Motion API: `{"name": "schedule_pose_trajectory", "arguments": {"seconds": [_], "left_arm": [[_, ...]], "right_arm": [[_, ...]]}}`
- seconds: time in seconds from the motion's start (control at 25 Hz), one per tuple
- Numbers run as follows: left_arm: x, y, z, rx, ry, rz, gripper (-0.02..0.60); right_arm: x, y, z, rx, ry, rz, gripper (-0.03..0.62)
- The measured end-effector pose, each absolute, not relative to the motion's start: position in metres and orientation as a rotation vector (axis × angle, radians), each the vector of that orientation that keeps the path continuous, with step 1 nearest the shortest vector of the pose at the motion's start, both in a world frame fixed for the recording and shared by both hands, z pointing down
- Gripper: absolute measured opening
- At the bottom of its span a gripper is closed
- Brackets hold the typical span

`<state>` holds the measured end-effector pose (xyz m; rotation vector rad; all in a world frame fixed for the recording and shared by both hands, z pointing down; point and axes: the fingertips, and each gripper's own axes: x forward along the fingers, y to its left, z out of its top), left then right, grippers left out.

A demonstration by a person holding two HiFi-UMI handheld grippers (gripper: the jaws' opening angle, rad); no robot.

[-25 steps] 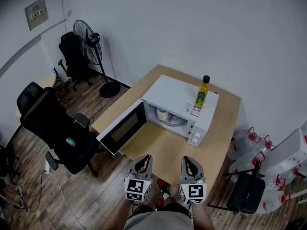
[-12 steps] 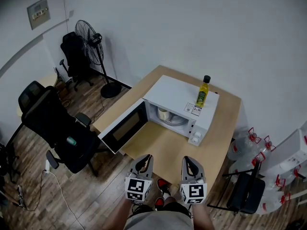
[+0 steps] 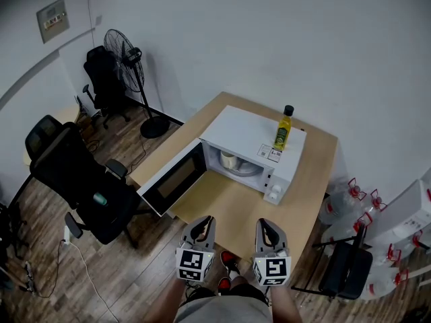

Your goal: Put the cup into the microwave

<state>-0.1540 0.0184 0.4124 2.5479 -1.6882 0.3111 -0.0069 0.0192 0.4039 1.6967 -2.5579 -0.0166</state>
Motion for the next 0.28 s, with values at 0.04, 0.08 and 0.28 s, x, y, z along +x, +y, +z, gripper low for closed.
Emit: {"name": "schedule_pose_trajectory", "arguments": {"seconds": [0.04,0.08,0.28], "left_arm": [[-0.154,0.0183,0.4131,2.549,-1.688,0.315,0.04],[-0.1538,0.0182,0.4129,2.55,-1.687,0.316,0.037],[-0.1527,0.0174,0.4091,2.55,-1.68,0.305,0.037]], "right_arm": [[-0.0067,0.019,0.4038,1.699,-2.556,-0.014,0.017],[-0.0066,0.0188,0.4038,1.7,-2.555,-0.013,0.017],[-0.0085,0.0178,0.4039,1.696,-2.559,-0.014,0.017]]}}
